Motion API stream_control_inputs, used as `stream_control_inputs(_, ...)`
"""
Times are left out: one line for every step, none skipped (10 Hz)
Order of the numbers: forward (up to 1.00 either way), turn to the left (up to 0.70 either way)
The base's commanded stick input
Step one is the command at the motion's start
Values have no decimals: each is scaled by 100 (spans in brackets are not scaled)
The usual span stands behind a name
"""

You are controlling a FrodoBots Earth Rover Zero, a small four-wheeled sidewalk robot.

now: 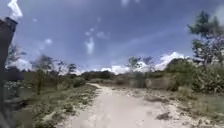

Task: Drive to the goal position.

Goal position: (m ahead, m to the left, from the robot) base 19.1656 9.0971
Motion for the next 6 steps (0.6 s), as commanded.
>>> stream_control_inputs(85, 4)
stream_control_inputs(85, 4)
stream_control_inputs(85, 4)
stream_control_inputs(85, 4)
stream_control_inputs(85, 4)
stream_control_inputs(85, 4)
